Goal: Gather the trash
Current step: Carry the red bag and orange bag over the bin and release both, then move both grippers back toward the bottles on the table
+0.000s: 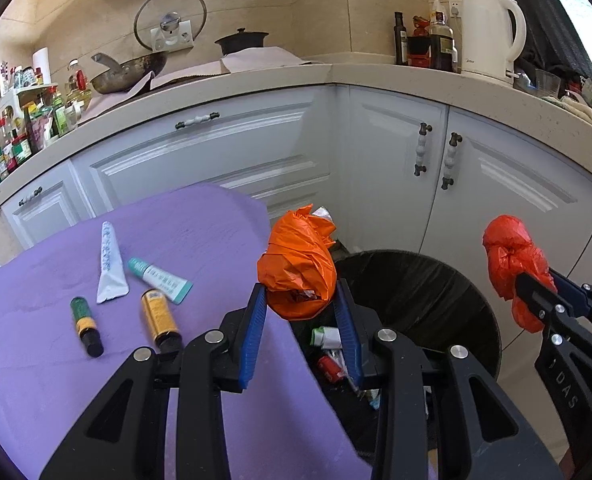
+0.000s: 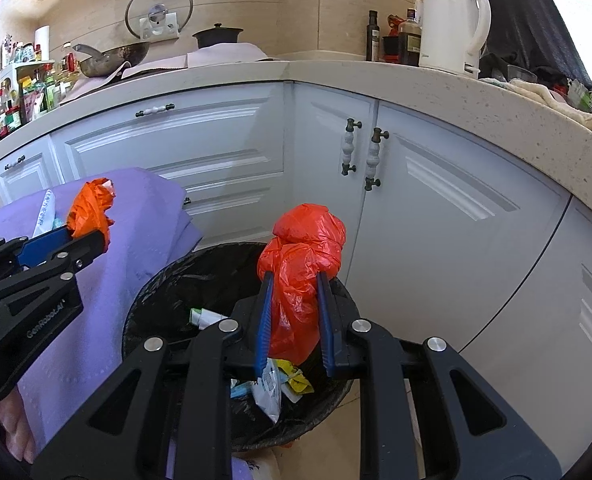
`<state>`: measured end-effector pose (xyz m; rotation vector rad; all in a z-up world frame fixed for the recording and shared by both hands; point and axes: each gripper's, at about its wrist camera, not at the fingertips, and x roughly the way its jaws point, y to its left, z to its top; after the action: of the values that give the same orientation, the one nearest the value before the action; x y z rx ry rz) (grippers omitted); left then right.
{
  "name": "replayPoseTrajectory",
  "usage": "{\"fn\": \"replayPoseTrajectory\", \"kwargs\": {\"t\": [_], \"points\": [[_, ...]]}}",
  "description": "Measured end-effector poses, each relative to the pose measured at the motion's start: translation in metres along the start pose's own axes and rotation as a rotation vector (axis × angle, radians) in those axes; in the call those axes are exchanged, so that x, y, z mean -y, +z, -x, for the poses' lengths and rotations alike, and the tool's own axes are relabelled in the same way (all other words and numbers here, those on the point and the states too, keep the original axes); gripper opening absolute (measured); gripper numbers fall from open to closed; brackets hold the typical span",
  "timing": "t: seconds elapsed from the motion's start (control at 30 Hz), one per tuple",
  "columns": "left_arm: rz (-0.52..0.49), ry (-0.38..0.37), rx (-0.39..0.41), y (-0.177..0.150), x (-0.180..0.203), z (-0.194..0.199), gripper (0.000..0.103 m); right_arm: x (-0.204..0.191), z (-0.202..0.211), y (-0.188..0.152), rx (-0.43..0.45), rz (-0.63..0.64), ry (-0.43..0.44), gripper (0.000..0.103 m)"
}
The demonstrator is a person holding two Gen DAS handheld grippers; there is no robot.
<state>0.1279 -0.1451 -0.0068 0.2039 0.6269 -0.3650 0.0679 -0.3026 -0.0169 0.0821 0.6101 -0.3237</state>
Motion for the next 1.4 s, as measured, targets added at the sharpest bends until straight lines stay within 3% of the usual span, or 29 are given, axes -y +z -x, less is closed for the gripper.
{"fn": "replayPoseTrajectory", "kwargs": {"t": [0.27,0.33,0.47,0.63,1.13,1.4], "points": [[-0.015,-0.017,-0.004,0.006,0.012,-0.012,0.036,0.002,-0.011,0.001,-0.015,-0.008,0.004,0.023],[-0.017,-0.016,-0.007,0.007,0.013,-0.015,0.04,0.002,-0.014,0.001,-0.018,-0.011,0.002,0.032],[-0.015,-0.006,-0.006,0.007,0.014,-0.018,0.055,0.002,-0.017,0.001,-0.023,-0.013,-0.004,0.033],[-0.02,-0.001,-0.011,0.007,0.013,-0.021,0.062,0.004,-0.017,0.001,-0.022,-0.017,-0.01,0.033],[-0.018,-0.007,-0.029,0.006,0.012,-0.019,0.066,0.001,-0.012,0.002,-0.022,-0.021,0.006,0.034],[0.009,0.045,-0.037,-0.003,-0.02,-0.003,0.066,-0.036,-0.009,0.009,-0.021,0.015,0.084,0.035]]}}
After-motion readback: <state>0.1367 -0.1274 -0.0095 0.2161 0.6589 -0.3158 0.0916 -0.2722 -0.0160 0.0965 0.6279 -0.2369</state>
